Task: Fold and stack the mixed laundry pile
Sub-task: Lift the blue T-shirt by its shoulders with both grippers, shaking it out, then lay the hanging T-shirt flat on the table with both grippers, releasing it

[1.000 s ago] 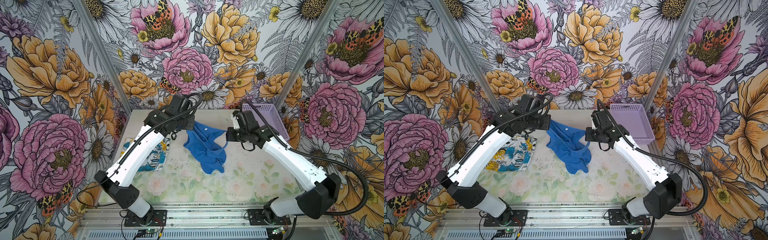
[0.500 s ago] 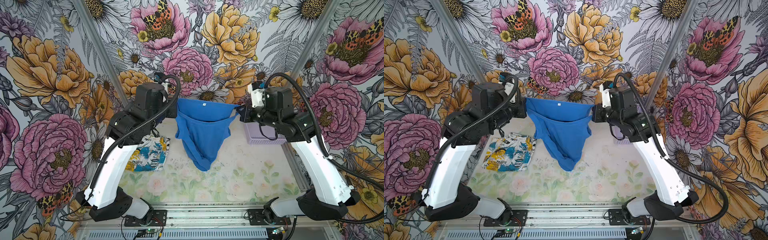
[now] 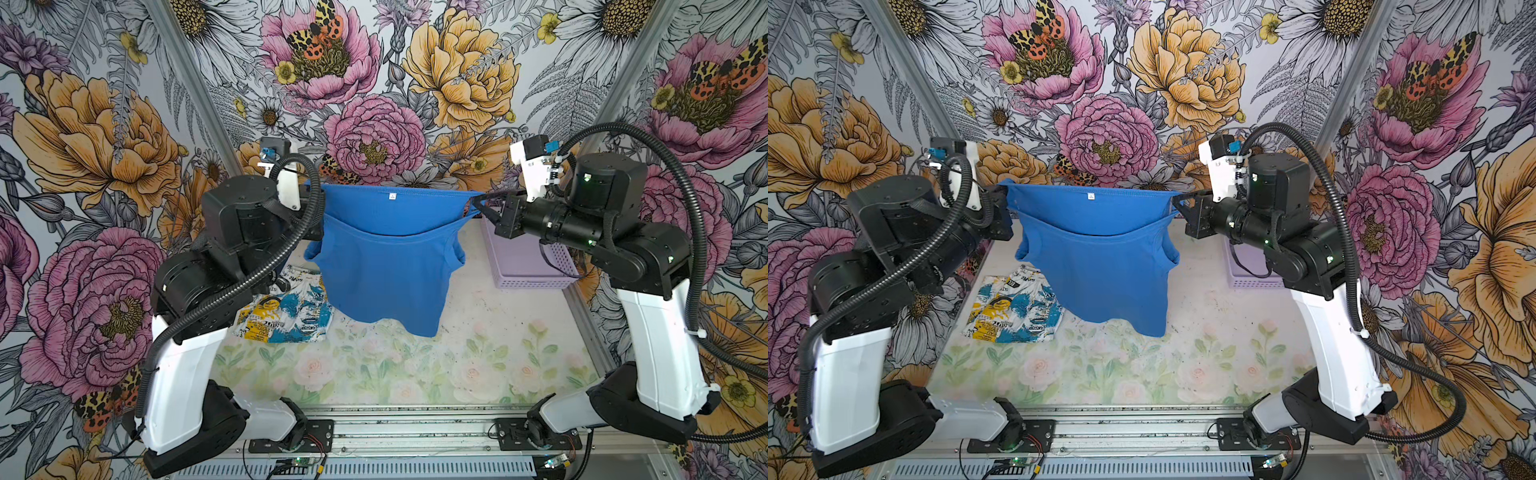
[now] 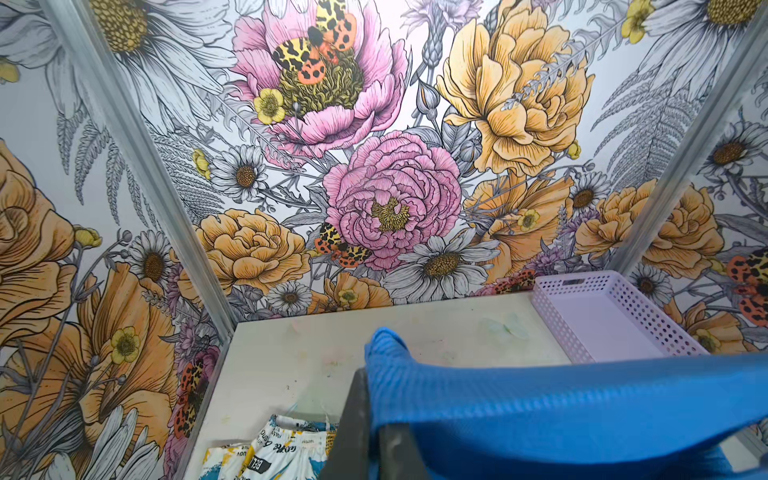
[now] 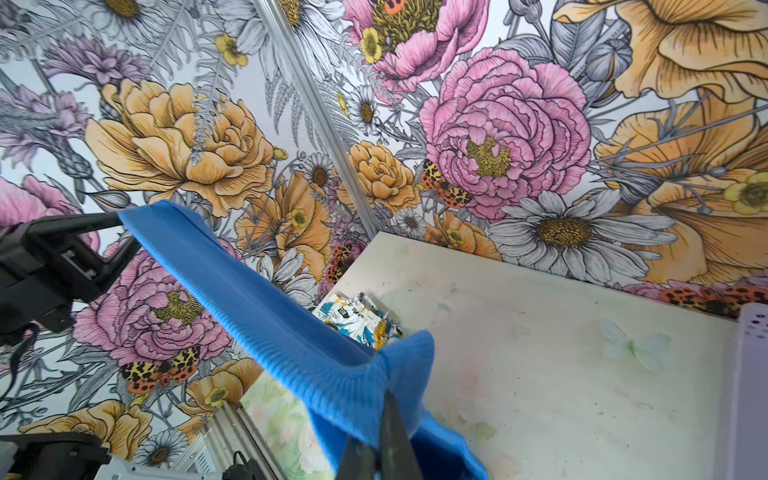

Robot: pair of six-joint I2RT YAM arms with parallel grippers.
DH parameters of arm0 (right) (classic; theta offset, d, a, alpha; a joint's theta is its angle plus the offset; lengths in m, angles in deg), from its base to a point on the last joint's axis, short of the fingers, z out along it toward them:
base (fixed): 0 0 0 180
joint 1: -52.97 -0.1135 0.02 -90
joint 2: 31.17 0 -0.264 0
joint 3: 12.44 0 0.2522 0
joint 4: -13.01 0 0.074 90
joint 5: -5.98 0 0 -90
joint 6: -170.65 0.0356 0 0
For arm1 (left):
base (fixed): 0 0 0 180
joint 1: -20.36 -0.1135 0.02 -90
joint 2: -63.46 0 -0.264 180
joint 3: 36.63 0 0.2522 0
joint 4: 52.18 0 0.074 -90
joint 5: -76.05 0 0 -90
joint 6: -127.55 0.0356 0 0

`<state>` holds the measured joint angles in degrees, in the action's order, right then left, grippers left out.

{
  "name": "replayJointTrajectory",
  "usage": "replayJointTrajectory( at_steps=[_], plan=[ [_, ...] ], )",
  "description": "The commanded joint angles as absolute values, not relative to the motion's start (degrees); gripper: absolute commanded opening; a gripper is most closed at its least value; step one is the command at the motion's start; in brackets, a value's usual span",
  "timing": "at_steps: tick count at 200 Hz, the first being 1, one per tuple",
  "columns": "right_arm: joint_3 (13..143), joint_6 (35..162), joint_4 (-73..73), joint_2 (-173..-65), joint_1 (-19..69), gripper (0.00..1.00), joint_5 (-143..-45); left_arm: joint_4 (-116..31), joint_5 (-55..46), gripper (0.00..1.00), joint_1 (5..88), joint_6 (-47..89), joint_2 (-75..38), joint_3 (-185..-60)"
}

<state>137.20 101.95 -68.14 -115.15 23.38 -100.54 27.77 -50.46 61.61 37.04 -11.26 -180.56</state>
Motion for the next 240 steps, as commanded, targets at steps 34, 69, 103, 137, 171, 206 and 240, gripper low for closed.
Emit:
replayJointTrajectory(
  at_steps=[34,69,103,137,171,206,240],
  plan=[
    [138.87,101.66,-70.0,-114.5,23.52,0.0,-102.39,23.56,-55.98,0.0,61.58,40.73,-10.83,-181.17],
    [136.49,100.84,-69.96,-115.43,24.82,0.0,-100.46,22.08,-52.08,0.0,59.36,39.8,-12.79,-178.89],
    [130.3,103.04,-69.63,-119.77,32.91,0.0,-99.87,18.55,-37.8,0.0,48.54,34.95,-18.26,-171.26],
    [124.87,104.09,-65.78,-128.8,38.71,0.0,-100.25,11.38,-28.62,0.0,42.05,31.79,-28.66,-162.88],
    [123.92,104.11,-60.01,-140.1,40.96,0.0,-96.84,7.6,-27.9,0.0,41.77,32.61,-47.01,-167.03],
    [130.85,104.53,-58.31,-152.33,43.25,0.02,-93.07,7.54,-31.34,0.18,41.89,33.58,-65.03,-184.14],
    [136.04,105.61,-59.7,-156.72,43.94,0.54,-93.76,7.46,-32.42,0.92,41.02,28.71,-68.02,-187.57]
  ],
)
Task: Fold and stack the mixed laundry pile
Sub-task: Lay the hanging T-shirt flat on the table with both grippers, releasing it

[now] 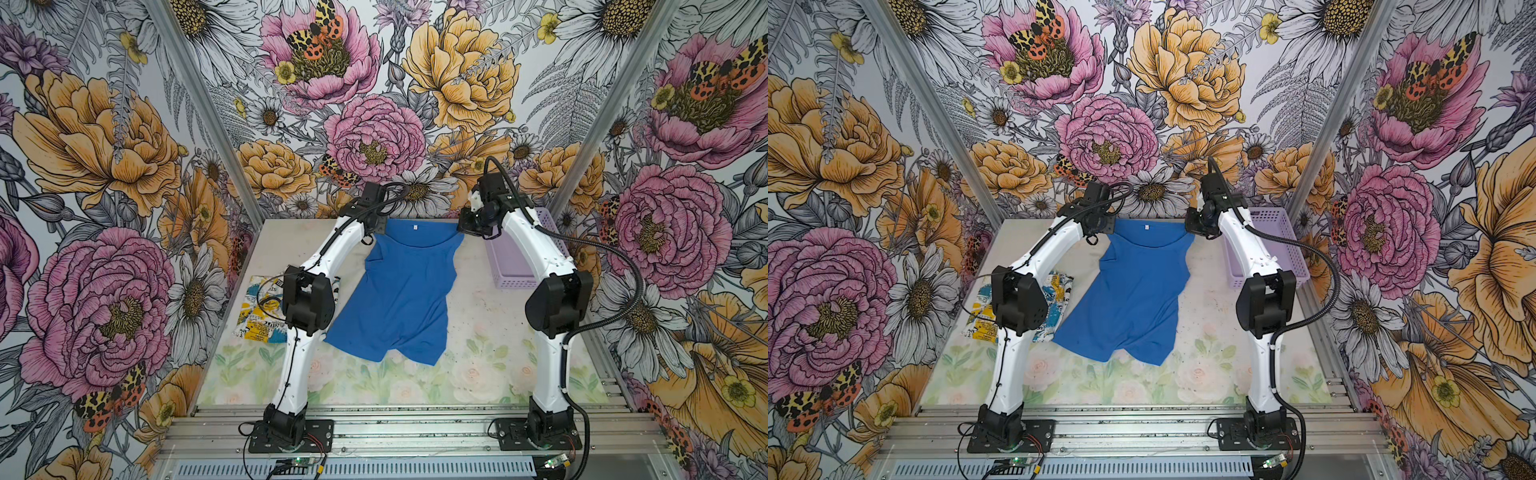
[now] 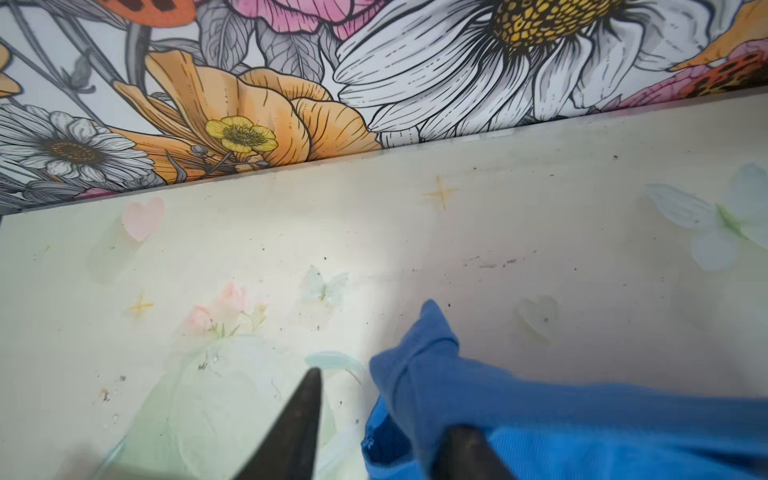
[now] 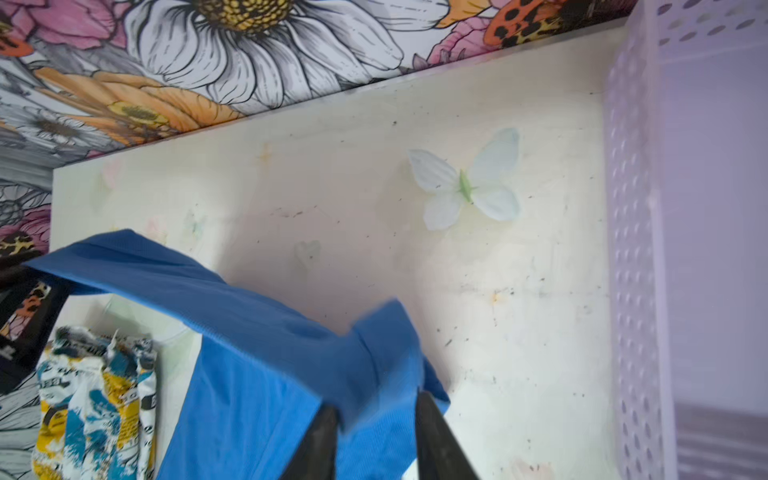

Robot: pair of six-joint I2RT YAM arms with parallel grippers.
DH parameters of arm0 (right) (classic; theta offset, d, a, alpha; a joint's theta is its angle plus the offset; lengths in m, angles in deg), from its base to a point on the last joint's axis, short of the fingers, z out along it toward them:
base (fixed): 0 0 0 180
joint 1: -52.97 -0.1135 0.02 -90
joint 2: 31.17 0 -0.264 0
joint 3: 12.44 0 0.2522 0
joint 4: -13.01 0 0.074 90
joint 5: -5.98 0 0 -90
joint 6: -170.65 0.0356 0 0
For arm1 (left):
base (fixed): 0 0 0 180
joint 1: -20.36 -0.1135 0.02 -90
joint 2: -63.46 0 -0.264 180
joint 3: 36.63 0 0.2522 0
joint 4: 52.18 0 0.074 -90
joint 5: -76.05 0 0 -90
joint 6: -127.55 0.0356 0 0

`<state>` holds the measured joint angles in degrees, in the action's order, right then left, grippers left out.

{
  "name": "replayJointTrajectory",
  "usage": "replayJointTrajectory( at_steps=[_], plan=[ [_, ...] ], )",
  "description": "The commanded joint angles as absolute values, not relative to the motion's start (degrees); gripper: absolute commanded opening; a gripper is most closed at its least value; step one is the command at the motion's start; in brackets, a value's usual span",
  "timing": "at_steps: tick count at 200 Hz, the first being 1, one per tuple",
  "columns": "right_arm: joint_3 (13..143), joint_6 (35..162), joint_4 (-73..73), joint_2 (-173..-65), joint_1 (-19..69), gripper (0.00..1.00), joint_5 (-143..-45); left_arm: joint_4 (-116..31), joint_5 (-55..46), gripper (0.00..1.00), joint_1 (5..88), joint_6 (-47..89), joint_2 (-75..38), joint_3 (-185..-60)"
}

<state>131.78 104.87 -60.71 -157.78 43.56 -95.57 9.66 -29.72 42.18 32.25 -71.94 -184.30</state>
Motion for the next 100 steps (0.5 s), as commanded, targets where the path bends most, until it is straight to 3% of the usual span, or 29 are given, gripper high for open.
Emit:
replayJointTrajectory(
  at_steps=[1,18,72,100],
  plan=[
    [135.88,105.61,-59.71,-156.61,43.93,0.55,-93.73,7.41,-32.46,0.92,41.02,28.61,-67.89,-187.41],
    [131.11,104.46,-59.99,-153.75,42.86,0.59,-93.18,7.44,-33.0,0.99,41.91,27.62,-64.91,-183.17],
    [98.55,101.99,-51.87,-140.63,36.83,0.6,-96.55,7.42,-35.09,0.99,46.35,18.95,-48.97,-154.04],
    [91.28,102.68,-45.79,-139.89,34.35,0.6,-97.76,6.68,-30.62,0.99,48.64,9.71,-41.61,-139.27]
  ],
)
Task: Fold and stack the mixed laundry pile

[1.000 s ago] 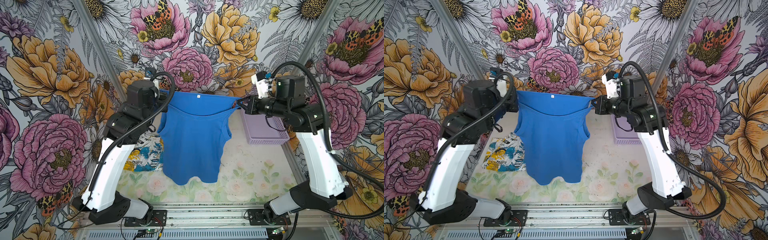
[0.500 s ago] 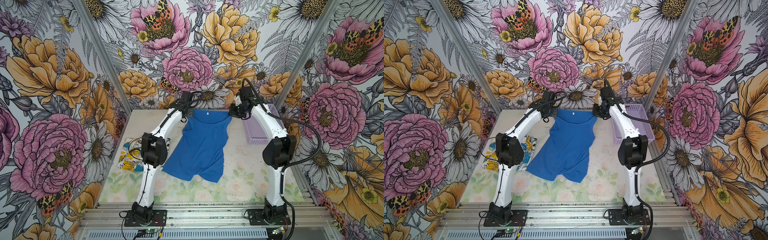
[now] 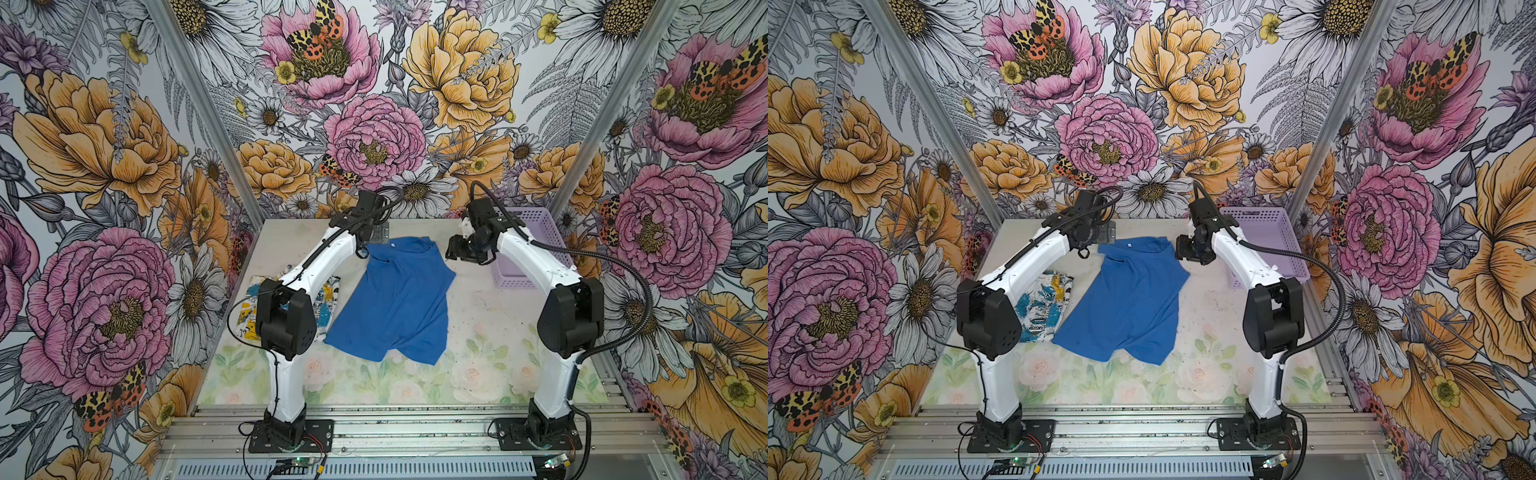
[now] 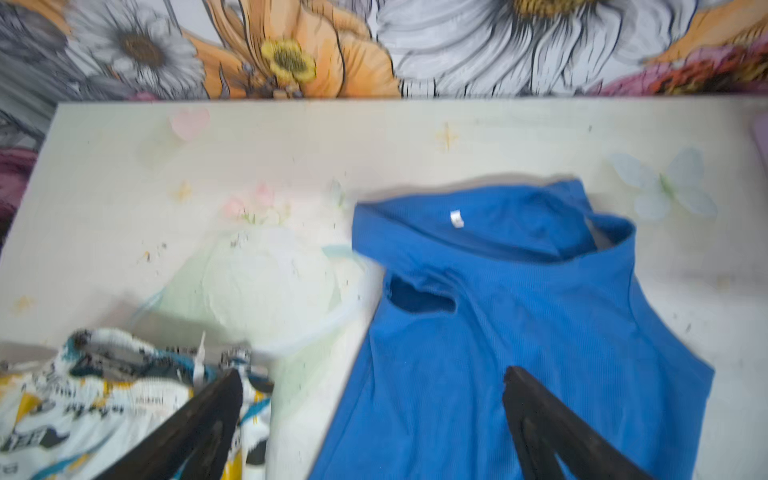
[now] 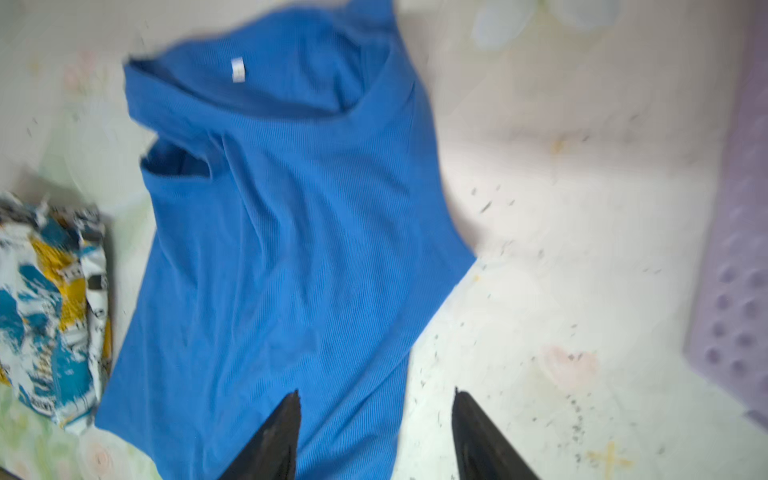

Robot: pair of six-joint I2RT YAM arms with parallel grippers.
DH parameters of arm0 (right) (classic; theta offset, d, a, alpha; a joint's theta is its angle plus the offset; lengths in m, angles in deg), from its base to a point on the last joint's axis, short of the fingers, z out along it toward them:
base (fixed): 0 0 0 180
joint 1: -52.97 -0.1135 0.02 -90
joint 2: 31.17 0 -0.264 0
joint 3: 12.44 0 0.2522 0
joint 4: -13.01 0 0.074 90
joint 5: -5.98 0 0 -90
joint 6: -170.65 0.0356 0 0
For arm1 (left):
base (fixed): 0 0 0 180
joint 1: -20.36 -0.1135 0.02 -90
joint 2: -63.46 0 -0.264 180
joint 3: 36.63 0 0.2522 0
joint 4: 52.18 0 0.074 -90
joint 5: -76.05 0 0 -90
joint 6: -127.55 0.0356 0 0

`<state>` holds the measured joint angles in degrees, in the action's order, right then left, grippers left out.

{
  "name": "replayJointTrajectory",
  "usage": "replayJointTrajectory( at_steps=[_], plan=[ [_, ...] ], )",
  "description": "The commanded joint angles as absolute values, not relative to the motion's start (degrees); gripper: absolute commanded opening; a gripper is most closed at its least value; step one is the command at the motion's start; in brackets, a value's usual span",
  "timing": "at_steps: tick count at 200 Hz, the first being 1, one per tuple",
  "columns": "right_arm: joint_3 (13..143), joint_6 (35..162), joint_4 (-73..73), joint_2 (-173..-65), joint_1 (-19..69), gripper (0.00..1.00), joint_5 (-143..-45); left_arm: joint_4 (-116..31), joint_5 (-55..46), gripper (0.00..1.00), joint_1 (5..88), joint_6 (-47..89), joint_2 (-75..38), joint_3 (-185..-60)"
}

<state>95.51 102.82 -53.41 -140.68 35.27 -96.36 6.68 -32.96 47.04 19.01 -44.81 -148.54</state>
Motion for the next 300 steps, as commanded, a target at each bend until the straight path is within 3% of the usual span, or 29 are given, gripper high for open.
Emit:
replayJointTrajectory(
  at_steps=[1,17,54,104,146,205,238,258,300],
  plan=[
    [91.21,102.61,-45.59,-139.98,34.26,0.6,-97.7,6.63,-30.46,0.99,48.87,9.44,-41.55,-138.87],
    [92.75,101.7,-43.85,-142.86,33.17,0.6,-96.71,6.67,-27.63,0.97,52.85,5.92,-39.04,-133.95],
    [104.14,98.84,-43.9,-153.76,33.12,0.6,-95.05,6.2,-21.38,0.82,58.4,-1.8,-42.61,-126.84],
    [115.52,97.08,-45.26,-166.5,33.22,0.59,-95.44,4.9,-19.8,0.63,54.95,1.67,-49.89,-127.74],
    [106.88,96.39,-47.61,-163.45,33.1,0.55,-90.81,7.3,-21.03,0.57,50.42,11.21,-58.36,-138.23],
    [74.55,102.13,-49.0,-143.77,32.37,0.51,-87.27,11.9,-24.52,0.57,49.01,21.65,-67.75,-150.88],
    [58.98,111.11,-48.91,-131.12,28.21,0.5,-93.72,12.16,-24.39,0.59,50.42,28.9,-70.78,-157.13],
    [56.64,116.35,-49.19,-125.52,25.24,0.5,-97.2,12.98,-25.41,0.63,52.37,32.56,-72.82,-161.95],
    [67.08,116.1,-56.49,-121.15,25.34,0.52,-90.4,13.44,-23.34,0.88,53.06,28.33,-67.11,-160.71]
  ],
)
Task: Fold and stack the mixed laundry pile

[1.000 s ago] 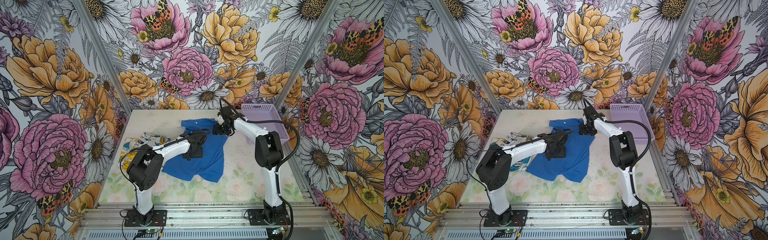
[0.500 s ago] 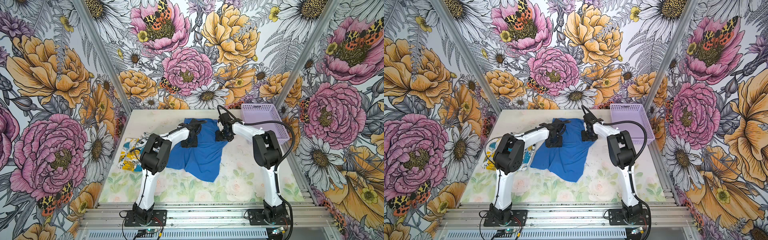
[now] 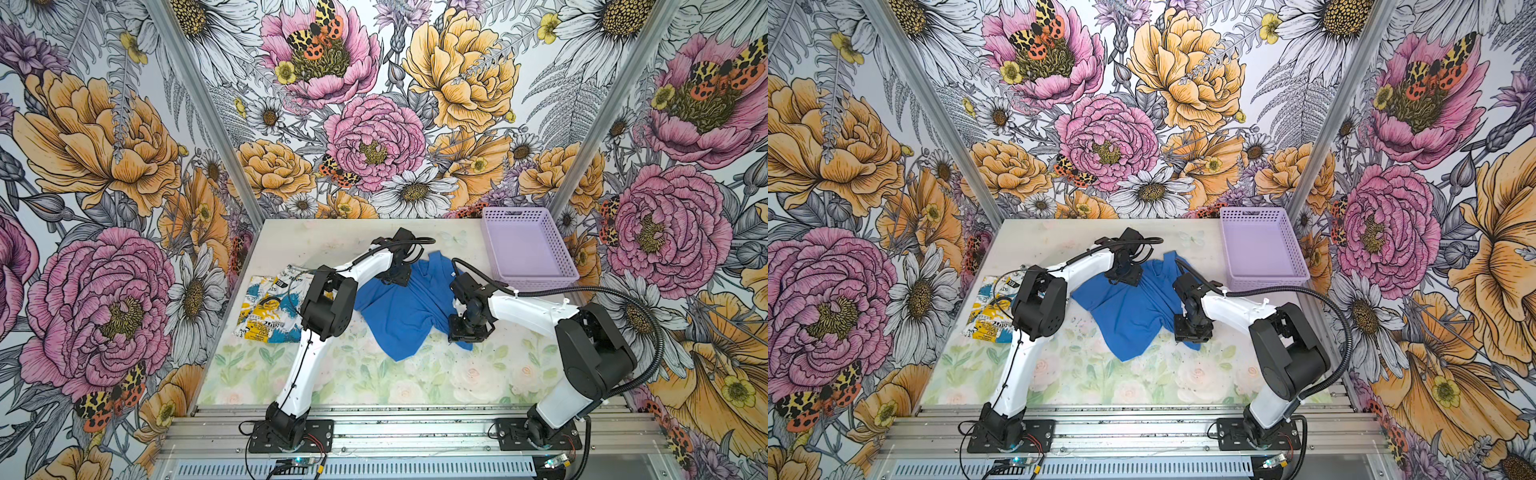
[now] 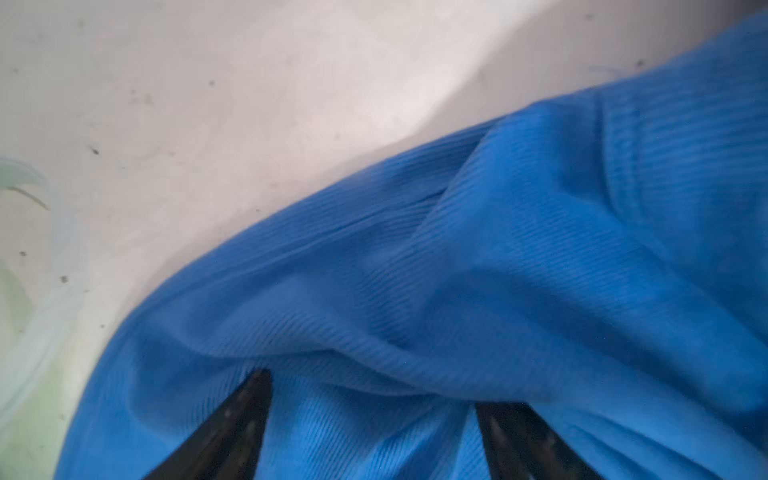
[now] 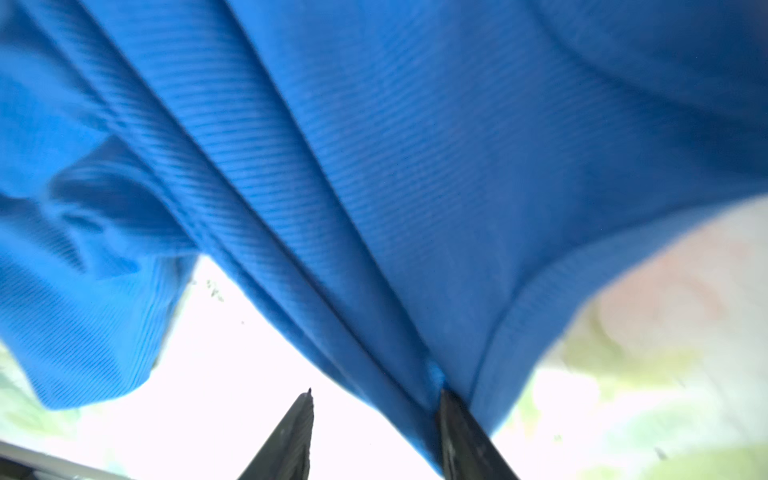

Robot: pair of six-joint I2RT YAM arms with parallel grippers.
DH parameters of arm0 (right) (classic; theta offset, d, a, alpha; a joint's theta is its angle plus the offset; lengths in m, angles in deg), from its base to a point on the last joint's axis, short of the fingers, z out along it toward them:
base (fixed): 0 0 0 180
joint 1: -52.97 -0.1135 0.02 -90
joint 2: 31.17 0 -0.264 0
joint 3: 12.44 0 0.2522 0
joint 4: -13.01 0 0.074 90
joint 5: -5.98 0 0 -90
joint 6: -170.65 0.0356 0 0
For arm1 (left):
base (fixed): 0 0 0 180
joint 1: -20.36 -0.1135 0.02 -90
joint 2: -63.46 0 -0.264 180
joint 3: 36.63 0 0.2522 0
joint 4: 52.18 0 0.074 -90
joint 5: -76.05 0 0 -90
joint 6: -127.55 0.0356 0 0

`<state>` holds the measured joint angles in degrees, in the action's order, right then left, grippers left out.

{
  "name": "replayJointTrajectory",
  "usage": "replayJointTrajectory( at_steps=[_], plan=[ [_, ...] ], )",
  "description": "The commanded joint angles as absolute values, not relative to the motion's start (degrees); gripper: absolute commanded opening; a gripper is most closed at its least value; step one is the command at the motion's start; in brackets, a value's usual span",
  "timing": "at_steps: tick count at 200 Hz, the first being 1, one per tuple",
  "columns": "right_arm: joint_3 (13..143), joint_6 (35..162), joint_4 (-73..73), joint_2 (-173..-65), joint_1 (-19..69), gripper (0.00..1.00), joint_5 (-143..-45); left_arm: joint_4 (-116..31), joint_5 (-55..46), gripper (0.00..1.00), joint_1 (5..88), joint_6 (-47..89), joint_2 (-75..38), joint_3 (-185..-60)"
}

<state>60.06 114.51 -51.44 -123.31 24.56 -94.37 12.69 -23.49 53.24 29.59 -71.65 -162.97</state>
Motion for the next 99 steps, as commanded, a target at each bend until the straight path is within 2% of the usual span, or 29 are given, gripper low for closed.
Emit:
replayJointTrajectory(
  at_steps=[1,24,52,99],
  plan=[
    [67.29,115.95,-56.61,-121.25,25.35,0.52,-90.16,13.4,-23.3,0.88,53.06,28.19,-66.74,-160.57],
    [70.87,112.11,-57.09,-124.31,27.44,0.53,-87.35,11.76,-24.13,0.94,54.08,24.63,-58.3,-152.63],
    [74.43,107.53,-55.79,-128.69,31.37,0.53,-83.25,10.07,-23.56,0.95,56.63,18.98,-48.87,-141.39],
    [76.6,103.47,-51.04,-135.45,36.11,0.53,-83.38,4.82,-13.66,0.84,64.67,10.26,-45.11,-128.53]
  ],
)
